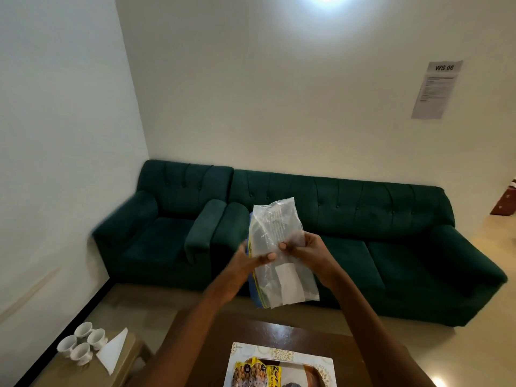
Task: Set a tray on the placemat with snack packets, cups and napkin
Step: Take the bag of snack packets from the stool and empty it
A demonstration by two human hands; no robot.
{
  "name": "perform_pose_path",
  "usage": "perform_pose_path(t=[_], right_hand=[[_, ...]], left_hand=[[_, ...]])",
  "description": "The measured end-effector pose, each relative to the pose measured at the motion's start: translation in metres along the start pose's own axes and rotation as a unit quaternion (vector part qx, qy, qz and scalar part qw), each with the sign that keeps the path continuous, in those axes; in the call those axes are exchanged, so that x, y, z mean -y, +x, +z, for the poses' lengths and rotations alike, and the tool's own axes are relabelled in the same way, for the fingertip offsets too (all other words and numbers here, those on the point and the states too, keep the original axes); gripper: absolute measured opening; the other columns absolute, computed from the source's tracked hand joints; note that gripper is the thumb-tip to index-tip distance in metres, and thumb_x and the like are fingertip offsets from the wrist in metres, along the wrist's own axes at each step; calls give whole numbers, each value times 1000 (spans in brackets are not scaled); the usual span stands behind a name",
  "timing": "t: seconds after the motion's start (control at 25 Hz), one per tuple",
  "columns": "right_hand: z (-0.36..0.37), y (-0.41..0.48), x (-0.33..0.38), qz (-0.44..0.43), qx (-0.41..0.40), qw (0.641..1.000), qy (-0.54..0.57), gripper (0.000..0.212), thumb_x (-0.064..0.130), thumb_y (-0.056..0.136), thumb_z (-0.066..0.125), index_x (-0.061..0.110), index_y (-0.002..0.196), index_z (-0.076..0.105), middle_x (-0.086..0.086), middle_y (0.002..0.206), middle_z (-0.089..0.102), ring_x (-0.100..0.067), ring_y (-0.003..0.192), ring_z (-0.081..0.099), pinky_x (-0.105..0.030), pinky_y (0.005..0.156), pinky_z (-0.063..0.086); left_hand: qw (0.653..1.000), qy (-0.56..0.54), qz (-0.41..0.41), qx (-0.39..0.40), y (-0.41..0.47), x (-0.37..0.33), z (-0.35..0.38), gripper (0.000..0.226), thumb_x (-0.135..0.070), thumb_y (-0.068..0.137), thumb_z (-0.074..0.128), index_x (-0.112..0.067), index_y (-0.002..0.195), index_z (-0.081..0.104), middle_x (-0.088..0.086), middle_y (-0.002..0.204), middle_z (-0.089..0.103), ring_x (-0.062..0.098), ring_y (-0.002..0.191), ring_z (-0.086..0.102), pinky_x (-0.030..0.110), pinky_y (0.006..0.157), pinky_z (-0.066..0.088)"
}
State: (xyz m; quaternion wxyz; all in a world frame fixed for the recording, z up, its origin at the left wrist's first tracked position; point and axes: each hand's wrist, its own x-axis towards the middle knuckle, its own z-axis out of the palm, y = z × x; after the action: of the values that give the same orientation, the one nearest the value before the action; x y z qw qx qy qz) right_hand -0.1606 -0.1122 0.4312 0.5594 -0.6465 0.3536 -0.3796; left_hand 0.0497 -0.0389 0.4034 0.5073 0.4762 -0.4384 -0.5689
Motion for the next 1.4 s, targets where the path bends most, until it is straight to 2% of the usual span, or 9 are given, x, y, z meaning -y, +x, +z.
perform_pose_path(t=[0.16, 0.28, 0.48, 0.56, 0.68, 0.84, 1.12, 1.24, 1.4], right_hand=[[6, -3, -2, 6, -20, 1000, -2, 16, 25, 88, 82, 16, 99, 75, -5, 102, 80, -22, 91, 79, -27, 70, 63], [2, -8, -5, 17, -29, 999, 23, 14, 21, 90, 80, 14, 101, 74, -6, 101, 80, -20, 87, 79, -25, 66, 61], [2, -13, -8, 31, 6, 996, 80, 21, 14, 91, 78, 8, 110, 73, -13, 110, 79, -27, 100, 78, -32, 77, 63], [2, -13, -10, 51, 31, 996, 59, 32, 18, 88, 82, 9, 116, 71, -11, 112, 78, -27, 101, 78, -33, 79, 64], [1, -11, -15, 86, 55, 994, 26, 46, 17, 86, 83, 16, 129, 65, -7, 119, 77, -26, 106, 77, -37, 82, 64], [4, -9, -22, 71, 33, 993, 90, 38, -7, 93, 63, 18, 119, 74, -11, 117, 78, -25, 103, 77, -33, 79, 64], [9, -9, -28, 80, -16, 968, 238, 39, -20, 92, 52, 4, 98, 82, -22, 107, 78, -31, 88, 79, -36, 70, 65], [10, -10, -26, 88, -20, 963, 253, 31, -18, 91, 57, 1, 95, 82, -22, 101, 78, -30, 84, 79, -37, 68, 65], [12, -14, -27, 110, -58, 959, 253, 46, -26, 89, 43, 0, 90, 81, -21, 94, 78, -29, 76, 77, -35, 63, 65]], left_hand=[[996, -80, -31, -28, 5, 7, 9, 62, -12, 76, 88, -6, 132, 63, 16, 116, 77, 33, 105, 76, 39, 79, 64], [990, -113, -56, -59, 8, 5, -1, 52, -1, 79, 81, 1, 128, 66, 21, 117, 76, 36, 104, 76, 44, 81, 65], [983, -119, -140, 3, -4, 13, -4, 34, -29, 82, 86, -10, 109, 81, 21, 121, 75, 37, 111, 74, 47, 90, 62], [983, -116, -144, -18, -7, 13, -1, 34, -28, 80, 86, -8, 106, 82, 22, 119, 76, 34, 102, 77, 44, 85, 64], [988, -109, -98, -58, -6, 7, 0, 45, -14, 82, 81, 1, 123, 70, 28, 122, 72, 41, 104, 73, 46, 86, 64], [991, -88, -85, -63, -2, -3, -8, 42, 1, 89, 65, 7, 130, 62, 29, 118, 71, 42, 103, 69, 50, 94, 58], [977, -179, -104, -41, 1, -9, -11, 21, 6, 96, 49, 3, 103, 68, 14, 73, 77, 24, 63, 76, 34, 58, 64], [973, -194, -120, -35, 1, -8, -13, 30, 14, 95, 42, 0, 96, 69, 15, 71, 76, 26, 60, 76, 37, 56, 64], [984, -129, -93, -82, 5, -7, -5, 41, 27, 85, 41, -2, 95, 68, 20, 86, 72, 31, 70, 72, 35, 59, 64]])
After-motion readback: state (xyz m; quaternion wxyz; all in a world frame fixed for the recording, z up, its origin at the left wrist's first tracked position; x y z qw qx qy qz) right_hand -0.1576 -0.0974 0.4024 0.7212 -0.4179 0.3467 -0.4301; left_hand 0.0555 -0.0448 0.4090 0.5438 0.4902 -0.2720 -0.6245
